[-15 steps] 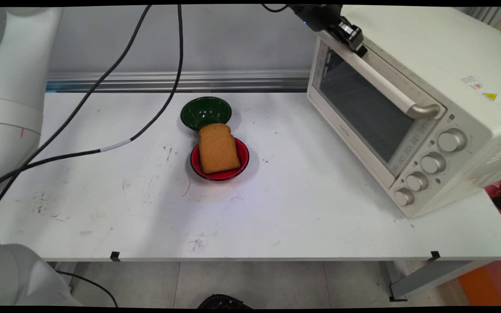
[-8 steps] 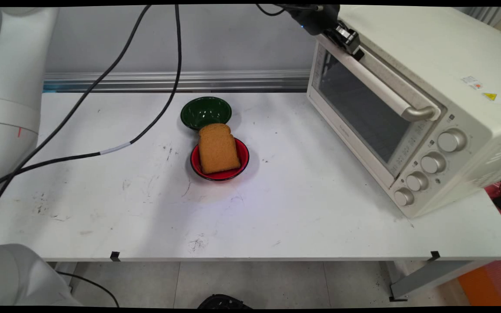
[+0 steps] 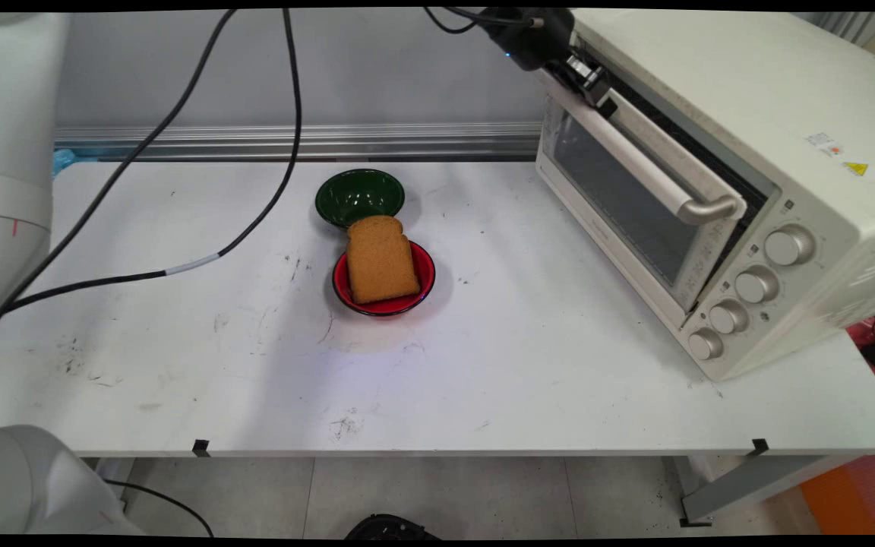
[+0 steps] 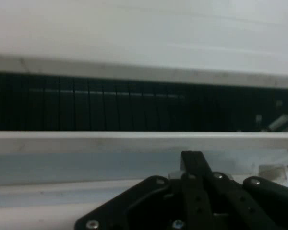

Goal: Open the oven

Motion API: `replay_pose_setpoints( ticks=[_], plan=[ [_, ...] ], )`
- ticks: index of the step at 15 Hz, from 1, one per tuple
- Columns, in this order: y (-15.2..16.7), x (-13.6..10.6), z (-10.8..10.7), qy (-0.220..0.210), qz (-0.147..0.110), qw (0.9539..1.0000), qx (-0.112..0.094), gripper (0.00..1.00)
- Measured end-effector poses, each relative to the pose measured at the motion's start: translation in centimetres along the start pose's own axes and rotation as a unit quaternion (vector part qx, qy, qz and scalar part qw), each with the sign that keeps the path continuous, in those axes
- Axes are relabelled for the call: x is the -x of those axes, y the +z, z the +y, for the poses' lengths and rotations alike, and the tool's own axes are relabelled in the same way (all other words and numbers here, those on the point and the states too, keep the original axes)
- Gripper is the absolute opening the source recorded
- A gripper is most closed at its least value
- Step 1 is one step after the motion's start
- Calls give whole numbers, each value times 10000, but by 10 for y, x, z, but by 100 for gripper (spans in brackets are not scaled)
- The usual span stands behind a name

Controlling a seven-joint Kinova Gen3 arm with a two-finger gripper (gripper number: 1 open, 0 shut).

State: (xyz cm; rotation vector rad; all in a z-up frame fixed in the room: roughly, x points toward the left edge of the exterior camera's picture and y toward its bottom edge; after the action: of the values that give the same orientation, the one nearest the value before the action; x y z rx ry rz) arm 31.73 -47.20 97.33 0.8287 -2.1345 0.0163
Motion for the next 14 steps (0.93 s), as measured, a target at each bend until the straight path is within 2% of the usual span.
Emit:
replay_pose_setpoints(
  ticks=[14],
  plan=[
    [-18,48,-1,50,-370,9993,-86,0]
  ],
)
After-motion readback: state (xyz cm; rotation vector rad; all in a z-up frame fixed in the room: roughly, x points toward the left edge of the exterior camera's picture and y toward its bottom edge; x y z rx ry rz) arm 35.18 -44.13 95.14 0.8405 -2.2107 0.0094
